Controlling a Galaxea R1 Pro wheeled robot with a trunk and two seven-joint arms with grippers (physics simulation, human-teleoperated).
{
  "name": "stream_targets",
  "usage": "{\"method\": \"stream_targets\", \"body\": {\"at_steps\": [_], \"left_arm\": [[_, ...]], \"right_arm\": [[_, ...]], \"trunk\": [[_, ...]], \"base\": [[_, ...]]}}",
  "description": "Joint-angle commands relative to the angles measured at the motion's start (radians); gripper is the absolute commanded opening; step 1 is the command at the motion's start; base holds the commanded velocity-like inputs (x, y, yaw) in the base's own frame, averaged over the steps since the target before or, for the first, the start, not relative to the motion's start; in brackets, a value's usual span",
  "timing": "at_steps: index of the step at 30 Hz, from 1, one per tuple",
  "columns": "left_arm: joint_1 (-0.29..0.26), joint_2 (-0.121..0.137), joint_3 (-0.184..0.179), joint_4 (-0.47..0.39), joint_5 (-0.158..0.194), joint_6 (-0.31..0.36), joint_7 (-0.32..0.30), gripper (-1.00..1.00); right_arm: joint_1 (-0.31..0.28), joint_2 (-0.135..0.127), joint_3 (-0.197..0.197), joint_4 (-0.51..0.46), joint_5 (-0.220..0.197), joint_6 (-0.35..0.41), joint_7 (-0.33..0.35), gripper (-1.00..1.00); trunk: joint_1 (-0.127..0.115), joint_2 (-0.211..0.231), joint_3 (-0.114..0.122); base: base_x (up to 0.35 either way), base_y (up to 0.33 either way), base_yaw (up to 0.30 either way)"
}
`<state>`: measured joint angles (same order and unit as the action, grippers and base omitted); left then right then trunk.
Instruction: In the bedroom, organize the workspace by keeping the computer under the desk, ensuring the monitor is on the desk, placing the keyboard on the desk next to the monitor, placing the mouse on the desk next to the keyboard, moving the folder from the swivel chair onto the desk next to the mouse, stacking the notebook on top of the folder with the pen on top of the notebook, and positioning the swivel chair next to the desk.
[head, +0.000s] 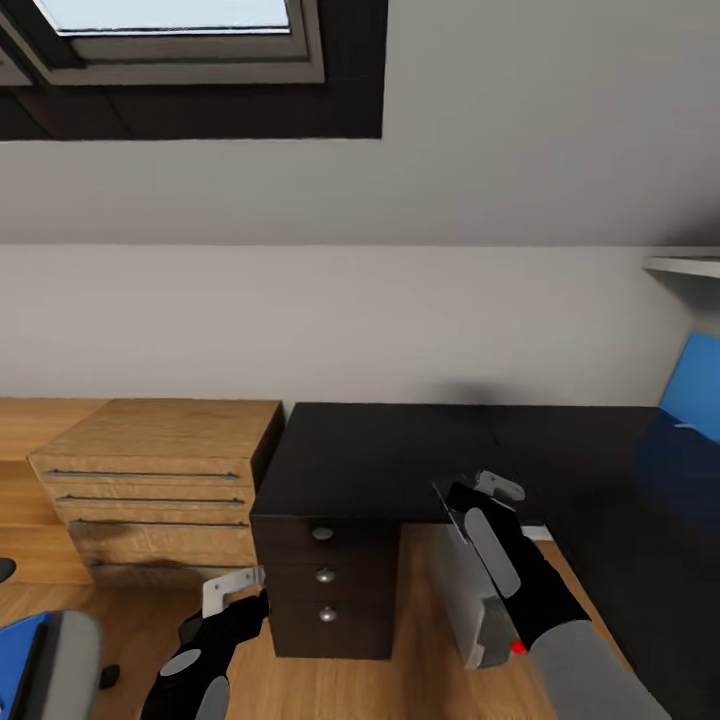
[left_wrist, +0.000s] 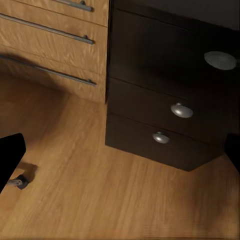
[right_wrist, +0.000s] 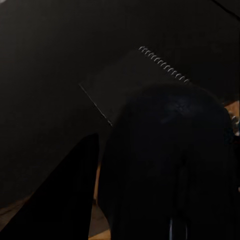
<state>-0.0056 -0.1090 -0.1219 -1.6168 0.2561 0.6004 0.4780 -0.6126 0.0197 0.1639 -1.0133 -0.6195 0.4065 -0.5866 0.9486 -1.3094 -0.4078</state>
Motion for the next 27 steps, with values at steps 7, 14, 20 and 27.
{"method": "stream_targets", "body": {"at_steps": [7,14,20,27], "left_arm": [[-0.001,0.0,-0.002,-0.002,0.011,0.002,0.01,1.0],[-0.001,0.0,-0.004,-0.002,0.011,0.002,0.01,1.0],[-0.001,0.0,-0.003,-0.002,0.011,0.002,0.01,1.0],[-0.001,0.0,-0.004,-0.002,0.011,0.002,0.01,1.0]], "right_arm": [[-0.001,-0.058,-0.096,0.073,-0.005,-0.05,-0.004,-1.0],[-0.001,-0.069,-0.104,0.08,-0.005,-0.075,-0.004,-1.0],[-0.001,-0.079,-0.104,0.081,-0.005,-0.077,-0.004,-1.0],[-0.002,-0.093,-0.104,0.084,-0.004,-0.077,-0.004,-1.0]], "trunk": [[0.0,-0.001,-0.001],[0.0,-0.001,-0.001],[0.0,-0.001,-0.001],[0.0,-0.001,-0.001]], "base": [[-0.011,-0.009,-0.265],[0.0,0.0,-0.265],[0.0,0.0,-0.267],[0.0,0.0,-0.27]]}}
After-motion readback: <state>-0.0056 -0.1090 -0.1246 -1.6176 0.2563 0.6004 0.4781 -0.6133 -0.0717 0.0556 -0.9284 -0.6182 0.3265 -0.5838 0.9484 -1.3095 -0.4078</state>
